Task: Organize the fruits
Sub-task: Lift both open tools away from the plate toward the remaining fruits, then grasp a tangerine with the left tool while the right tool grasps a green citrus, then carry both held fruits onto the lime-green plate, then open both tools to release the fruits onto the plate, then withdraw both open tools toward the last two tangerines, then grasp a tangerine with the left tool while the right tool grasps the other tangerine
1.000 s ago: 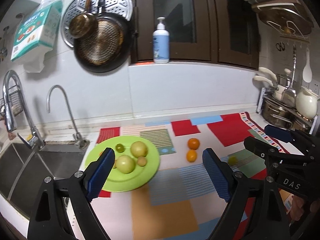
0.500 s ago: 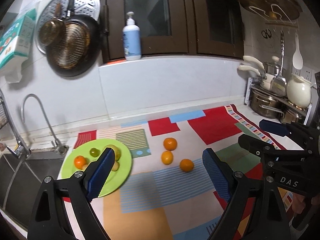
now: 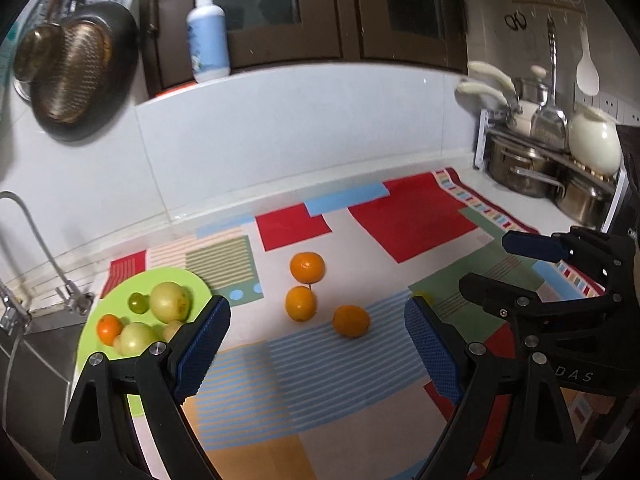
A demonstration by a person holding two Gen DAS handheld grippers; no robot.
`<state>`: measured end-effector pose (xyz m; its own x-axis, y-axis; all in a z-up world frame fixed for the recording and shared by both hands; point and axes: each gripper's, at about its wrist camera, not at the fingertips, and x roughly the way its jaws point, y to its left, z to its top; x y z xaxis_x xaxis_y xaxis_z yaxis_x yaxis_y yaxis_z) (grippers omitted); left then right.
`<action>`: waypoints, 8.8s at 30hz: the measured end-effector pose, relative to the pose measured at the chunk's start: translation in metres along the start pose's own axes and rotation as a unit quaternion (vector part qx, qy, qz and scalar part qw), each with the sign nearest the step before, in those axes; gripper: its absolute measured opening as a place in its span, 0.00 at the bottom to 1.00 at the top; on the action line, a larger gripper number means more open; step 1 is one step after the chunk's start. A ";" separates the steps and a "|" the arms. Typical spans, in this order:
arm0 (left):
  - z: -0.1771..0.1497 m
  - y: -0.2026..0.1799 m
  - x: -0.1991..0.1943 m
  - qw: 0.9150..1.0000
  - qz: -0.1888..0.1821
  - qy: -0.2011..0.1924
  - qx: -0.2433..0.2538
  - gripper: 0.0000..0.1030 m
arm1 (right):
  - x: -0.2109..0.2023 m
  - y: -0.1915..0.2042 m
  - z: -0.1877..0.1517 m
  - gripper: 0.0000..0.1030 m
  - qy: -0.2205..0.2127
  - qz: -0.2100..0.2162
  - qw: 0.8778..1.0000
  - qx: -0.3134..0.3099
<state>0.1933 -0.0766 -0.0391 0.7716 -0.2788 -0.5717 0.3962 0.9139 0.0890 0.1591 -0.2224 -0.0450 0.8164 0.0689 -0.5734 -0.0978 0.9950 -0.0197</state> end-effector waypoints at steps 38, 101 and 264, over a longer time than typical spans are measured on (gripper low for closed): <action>-0.018 -0.009 0.111 0.988 -0.105 0.112 0.031 0.35 | 0.108 -0.021 -0.028 0.30 0.124 0.067 0.989 0.034; -0.042 0.109 -0.101 0.996 0.039 -0.017 -0.076 0.35 | -0.032 0.131 0.024 0.30 -0.037 0.136 0.990 -0.019; -0.006 0.035 0.117 0.991 -0.002 0.091 -0.099 0.48 | 0.136 0.017 0.045 0.63 0.037 0.127 0.989 -0.072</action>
<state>0.2941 -0.0757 -0.1083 0.6612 -0.2405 -0.7106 0.2797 0.9580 -0.0640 0.2942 -0.1930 -0.0862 0.7113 0.3040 -0.6338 -0.3784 0.9254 0.0192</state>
